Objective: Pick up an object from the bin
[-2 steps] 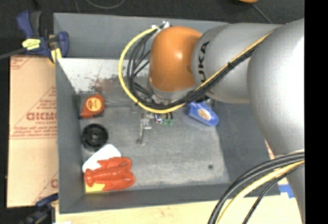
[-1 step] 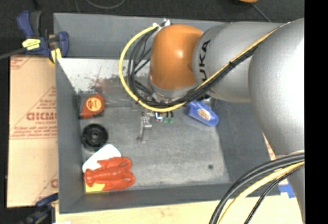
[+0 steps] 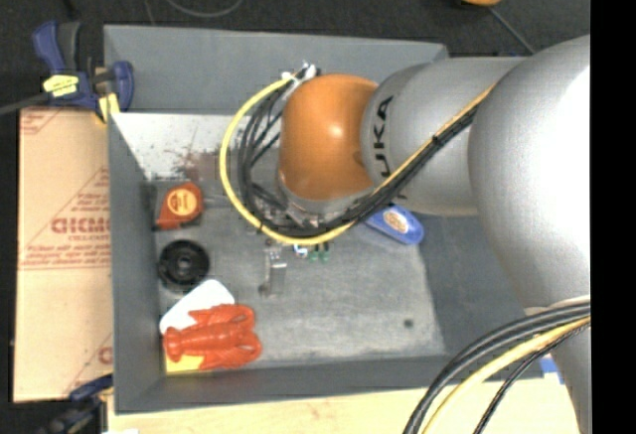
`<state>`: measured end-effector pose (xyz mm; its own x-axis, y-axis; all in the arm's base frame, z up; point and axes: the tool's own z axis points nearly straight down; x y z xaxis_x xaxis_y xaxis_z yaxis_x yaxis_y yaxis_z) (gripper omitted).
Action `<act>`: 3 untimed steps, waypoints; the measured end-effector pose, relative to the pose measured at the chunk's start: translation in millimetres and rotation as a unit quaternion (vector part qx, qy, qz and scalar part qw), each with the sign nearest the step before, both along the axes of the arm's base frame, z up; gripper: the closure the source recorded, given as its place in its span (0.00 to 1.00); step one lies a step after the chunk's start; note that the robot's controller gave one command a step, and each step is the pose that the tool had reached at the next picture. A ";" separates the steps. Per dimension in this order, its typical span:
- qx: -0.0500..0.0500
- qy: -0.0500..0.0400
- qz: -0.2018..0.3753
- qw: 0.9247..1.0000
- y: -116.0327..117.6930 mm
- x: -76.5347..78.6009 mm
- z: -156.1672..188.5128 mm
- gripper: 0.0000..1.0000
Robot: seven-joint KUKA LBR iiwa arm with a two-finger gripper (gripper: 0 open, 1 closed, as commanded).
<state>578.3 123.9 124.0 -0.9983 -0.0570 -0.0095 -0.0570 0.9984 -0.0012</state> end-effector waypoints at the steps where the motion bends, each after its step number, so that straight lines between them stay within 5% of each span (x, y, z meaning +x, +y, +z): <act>1: -0.002 0.003 0.055 0.998 59.6 -23.3 -47.9 0.00; 2: 0.003 -0.010 0.024 1.000 58.3 -67.6 -41.8 0.00; 3: 0.000 0.005 0.035 0.999 45.5 -38.2 -24.8 0.00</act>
Offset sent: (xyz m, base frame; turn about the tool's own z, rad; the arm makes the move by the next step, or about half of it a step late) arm -0.0844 0.0551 -0.0452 -0.0430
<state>540.1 169.4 99.2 -0.9920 -0.1265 0.0009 -0.1265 0.9920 0.0001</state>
